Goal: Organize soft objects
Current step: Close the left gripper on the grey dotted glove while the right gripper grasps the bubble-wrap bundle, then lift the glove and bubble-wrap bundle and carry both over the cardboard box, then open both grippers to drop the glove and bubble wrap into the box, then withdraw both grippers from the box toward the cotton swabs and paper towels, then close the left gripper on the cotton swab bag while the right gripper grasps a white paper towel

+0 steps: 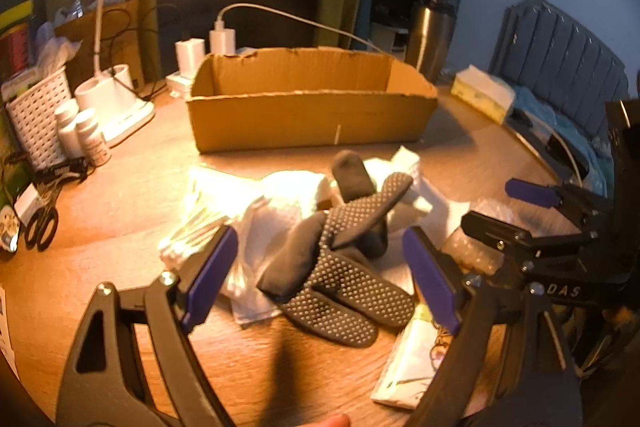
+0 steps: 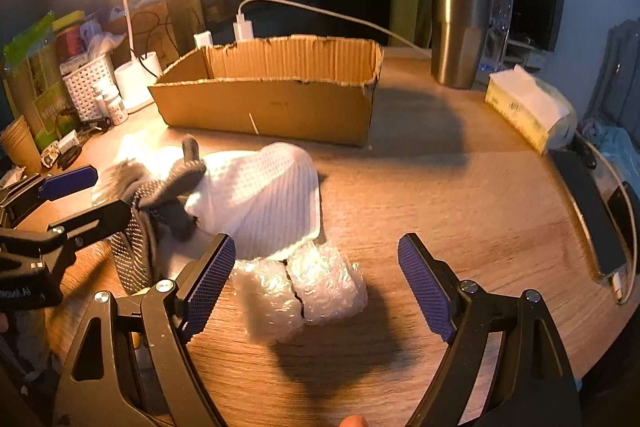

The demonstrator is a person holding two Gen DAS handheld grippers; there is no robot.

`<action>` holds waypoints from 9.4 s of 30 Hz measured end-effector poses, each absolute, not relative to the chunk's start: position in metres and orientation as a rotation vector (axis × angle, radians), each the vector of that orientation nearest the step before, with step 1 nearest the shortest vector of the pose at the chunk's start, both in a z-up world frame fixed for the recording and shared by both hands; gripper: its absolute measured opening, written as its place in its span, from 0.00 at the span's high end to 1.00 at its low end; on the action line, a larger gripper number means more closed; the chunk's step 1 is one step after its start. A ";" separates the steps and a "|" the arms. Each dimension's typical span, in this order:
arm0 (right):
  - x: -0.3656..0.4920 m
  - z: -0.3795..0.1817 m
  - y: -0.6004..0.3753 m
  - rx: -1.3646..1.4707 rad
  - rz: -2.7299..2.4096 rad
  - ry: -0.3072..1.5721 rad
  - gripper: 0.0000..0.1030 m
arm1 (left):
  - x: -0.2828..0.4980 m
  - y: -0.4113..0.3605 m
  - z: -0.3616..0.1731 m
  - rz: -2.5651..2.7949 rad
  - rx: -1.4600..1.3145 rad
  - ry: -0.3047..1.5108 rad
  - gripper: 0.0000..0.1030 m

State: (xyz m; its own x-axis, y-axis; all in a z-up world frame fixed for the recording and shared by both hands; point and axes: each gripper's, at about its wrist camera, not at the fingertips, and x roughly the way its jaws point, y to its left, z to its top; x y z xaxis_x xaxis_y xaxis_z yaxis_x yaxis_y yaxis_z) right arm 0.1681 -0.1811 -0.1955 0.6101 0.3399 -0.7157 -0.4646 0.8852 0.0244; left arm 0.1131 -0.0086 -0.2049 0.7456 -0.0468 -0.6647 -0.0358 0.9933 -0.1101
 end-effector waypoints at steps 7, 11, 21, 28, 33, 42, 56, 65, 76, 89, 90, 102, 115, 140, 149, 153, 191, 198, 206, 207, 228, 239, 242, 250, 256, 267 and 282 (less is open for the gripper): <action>0.173 -0.206 -0.182 -0.167 0.495 0.818 0.16 | 0.125 -0.016 -0.217 -0.047 -0.099 0.779 0.26; 0.175 -0.208 -0.184 -0.154 0.506 0.823 0.17 | 0.130 -0.019 -0.221 -0.057 -0.079 0.808 0.37; 0.173 -0.208 -0.182 -0.137 0.569 0.845 0.35 | 0.134 -0.019 -0.228 -0.030 -0.046 0.842 0.71; 0.170 -0.199 -0.183 -0.141 0.553 0.821 0.38 | 0.127 -0.024 -0.220 -0.058 -0.029 0.809 0.74; 0.168 -0.189 -0.183 -0.151 0.541 0.794 0.38 | 0.120 -0.023 -0.212 -0.076 -0.047 0.775 0.74; 0.160 -0.163 -0.188 -0.158 0.522 0.739 0.38 | 0.109 -0.016 -0.187 -0.076 -0.074 0.711 0.74; 0.151 -0.121 -0.189 -0.162 0.512 0.647 0.38 | 0.091 0.001 -0.138 -0.065 -0.101 0.591 0.74; 0.149 -0.089 -0.184 -0.162 0.512 0.570 0.38 | 0.089 0.013 -0.107 -0.059 -0.115 0.521 0.74; 0.153 -0.060 -0.177 -0.169 0.515 0.502 0.38 | 0.092 0.022 -0.077 -0.054 -0.127 0.460 0.74; 0.173 -0.034 -0.173 -0.164 0.501 0.437 0.38 | 0.109 0.032 -0.055 -0.048 -0.137 0.423 0.74; 0.176 -0.032 -0.172 -0.162 0.501 0.432 0.38 | 0.110 0.033 -0.054 -0.046 -0.137 0.417 0.74; 0.205 -0.029 -0.170 -0.140 0.490 0.413 0.38 | 0.134 0.042 -0.045 -0.036 -0.121 0.360 0.73; 0.238 -0.034 -0.166 -0.100 0.477 0.387 0.38 | 0.172 0.048 -0.054 0.022 -0.102 0.358 0.73; 0.335 -0.122 -0.128 -0.086 0.492 0.568 0.38 | 0.257 0.072 -0.148 0.070 -0.105 0.460 0.72; 0.348 -0.144 -0.116 -0.105 0.490 0.599 0.19 | 0.280 0.080 -0.180 0.071 -0.157 0.604 0.30; 0.344 -0.140 -0.116 -0.118 0.488 0.583 0.19 | 0.273 0.082 -0.172 0.072 -0.176 0.580 0.29; 0.215 -0.051 -0.145 -0.153 0.484 0.396 0.19 | 0.150 0.052 -0.074 0.041 -0.117 0.347 0.29; 0.198 -0.049 -0.146 -0.159 0.495 0.391 0.19 | 0.132 0.049 -0.072 0.049 -0.118 0.333 0.28; 0.183 -0.059 -0.144 -0.170 0.512 0.411 0.19 | 0.116 0.047 -0.080 0.055 -0.125 0.343 0.28; 0.182 -0.061 -0.144 -0.171 0.513 0.414 0.19 | 0.114 0.047 -0.081 0.056 -0.126 0.346 0.28; 0.161 -0.105 -0.138 -0.204 0.535 0.508 0.19 | 0.088 0.050 -0.127 0.071 -0.161 0.430 0.28; 0.170 -0.127 -0.135 -0.201 0.532 0.562 0.19 | 0.098 0.053 -0.154 0.067 -0.161 0.498 0.28; 0.173 -0.135 -0.135 -0.200 0.532 0.582 0.19 | 0.102 0.054 -0.165 0.071 -0.166 0.526 0.28; 0.186 -0.158 -0.130 -0.198 0.543 0.642 0.19 | 0.113 0.061 -0.191 0.080 -0.196 0.604 0.28; 0.195 -0.171 -0.126 -0.203 0.551 0.685 0.19 | 0.123 0.061 -0.209 0.064 -0.209 0.671 0.28; 0.209 -0.194 -0.117 -0.214 0.560 0.782 0.19 | 0.139 0.065 -0.231 0.045 -0.248 0.783 0.28; 0.214 -0.217 -0.103 -0.267 0.561 0.880 0.51 | 0.145 0.070 -0.239 0.037 -0.277 0.837 0.29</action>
